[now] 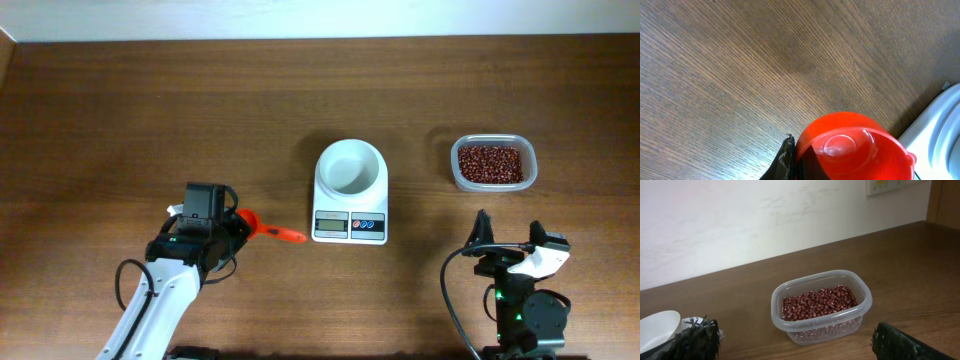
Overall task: Scoop and weigh 50g on scale
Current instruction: 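Lift the red scoop with the left gripper toward the scale, then grasp the scoop handle with the right gripper from the left gripper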
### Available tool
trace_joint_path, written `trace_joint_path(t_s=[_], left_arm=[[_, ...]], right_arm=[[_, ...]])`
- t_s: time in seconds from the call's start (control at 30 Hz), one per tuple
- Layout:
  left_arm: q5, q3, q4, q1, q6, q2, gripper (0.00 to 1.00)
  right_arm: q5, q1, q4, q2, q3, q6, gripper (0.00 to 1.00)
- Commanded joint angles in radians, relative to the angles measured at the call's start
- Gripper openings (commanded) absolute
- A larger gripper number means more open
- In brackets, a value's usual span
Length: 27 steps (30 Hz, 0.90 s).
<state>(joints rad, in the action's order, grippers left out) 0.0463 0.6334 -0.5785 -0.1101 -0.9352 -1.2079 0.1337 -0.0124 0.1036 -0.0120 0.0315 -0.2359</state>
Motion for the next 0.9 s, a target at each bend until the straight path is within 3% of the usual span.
trace_joint_path(t_s=[0.0, 0.37, 0.5, 0.6, 0.67, 0.73, 0.8, 0.87], left_arm=[[0.010, -0.004, 0.001, 0.001, -0.102, 0.009, 0.00], [0.010, -0.004, -0.033, 0.001, -0.150, 0.009, 0.00], [0.009, -0.004, -0.033, 0.001, -0.150, 0.009, 0.00], [0.010, -0.004, -0.033, 0.001, -0.150, 0.009, 0.00], [0.010, -0.004, -0.033, 0.001, -0.150, 0.009, 0.00], [0.011, -0.004, -0.033, 0.001, -0.150, 0.008, 0.00], [0.021, -0.004, -0.034, 0.001, -0.150, 0.009, 0.00], [0.029, -0.004, -0.037, 0.001, -0.150, 0.009, 0.00]], right_arm=[[0.009, 0.006, 0.004, 0.006, -0.007, 0.000, 0.99], [-0.045, 0.006, -0.031, 0.006, -0.007, -0.021, 0.99], [-0.717, 0.006, -0.018, 0.006, -0.007, -0.560, 0.99], [-0.897, 0.006, -0.021, 0.006, -0.007, -0.690, 0.99], [-0.727, 0.006, -0.052, 0.006, -0.007, -0.683, 0.99], [-0.720, 0.006, -0.019, 0.001, 0.009, -0.594, 0.99], [-0.658, 0.006, 0.155, -0.056, 0.119, -0.487, 0.99], [-0.632, 0.006, 0.366, -0.231, 0.307, -0.395, 0.99]])
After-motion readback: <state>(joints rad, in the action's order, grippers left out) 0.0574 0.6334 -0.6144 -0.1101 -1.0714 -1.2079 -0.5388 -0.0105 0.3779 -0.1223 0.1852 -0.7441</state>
